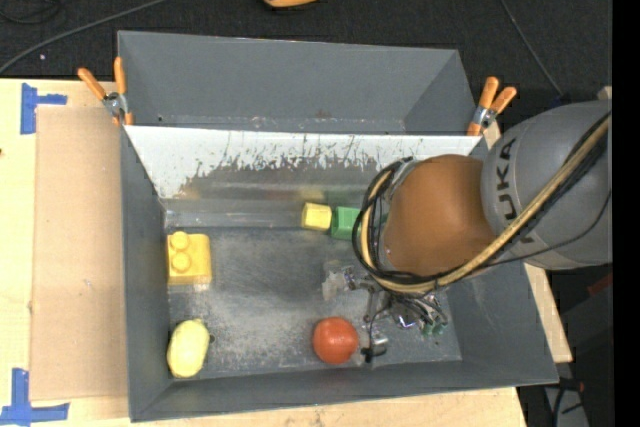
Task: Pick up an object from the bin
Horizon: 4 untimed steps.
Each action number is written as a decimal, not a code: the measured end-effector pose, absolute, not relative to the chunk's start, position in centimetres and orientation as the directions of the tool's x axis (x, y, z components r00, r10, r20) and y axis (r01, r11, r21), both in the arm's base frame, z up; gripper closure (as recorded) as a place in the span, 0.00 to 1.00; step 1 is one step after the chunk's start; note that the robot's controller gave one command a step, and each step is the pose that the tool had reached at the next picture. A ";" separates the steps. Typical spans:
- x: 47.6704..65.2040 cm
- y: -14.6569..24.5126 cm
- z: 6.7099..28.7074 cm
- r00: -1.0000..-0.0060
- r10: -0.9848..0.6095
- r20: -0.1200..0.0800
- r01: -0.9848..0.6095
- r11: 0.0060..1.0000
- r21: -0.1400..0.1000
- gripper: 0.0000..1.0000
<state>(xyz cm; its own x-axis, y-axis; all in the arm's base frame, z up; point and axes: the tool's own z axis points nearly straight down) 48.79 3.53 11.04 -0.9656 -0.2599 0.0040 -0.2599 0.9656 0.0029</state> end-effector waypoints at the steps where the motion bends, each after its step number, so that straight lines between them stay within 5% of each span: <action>1: 48.3 3.9 12.8 -0.946 -0.323 0.004 -0.323 0.946 0.003 0.00; 2: 47.9 4.2 7.2 -0.809 -0.587 -0.023 -0.587 0.810 -0.009 0.00; 3: 47.5 5.8 7.3 -0.677 -0.735 -0.018 -0.735 0.678 -0.012 1.00; 4: 47.5 5.8 7.3 -0.678 -0.735 -0.019 -0.735 0.678 -0.012 1.00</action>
Offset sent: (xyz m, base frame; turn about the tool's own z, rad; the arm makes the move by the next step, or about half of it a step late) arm -0.0158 0.0057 -0.0404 -0.3641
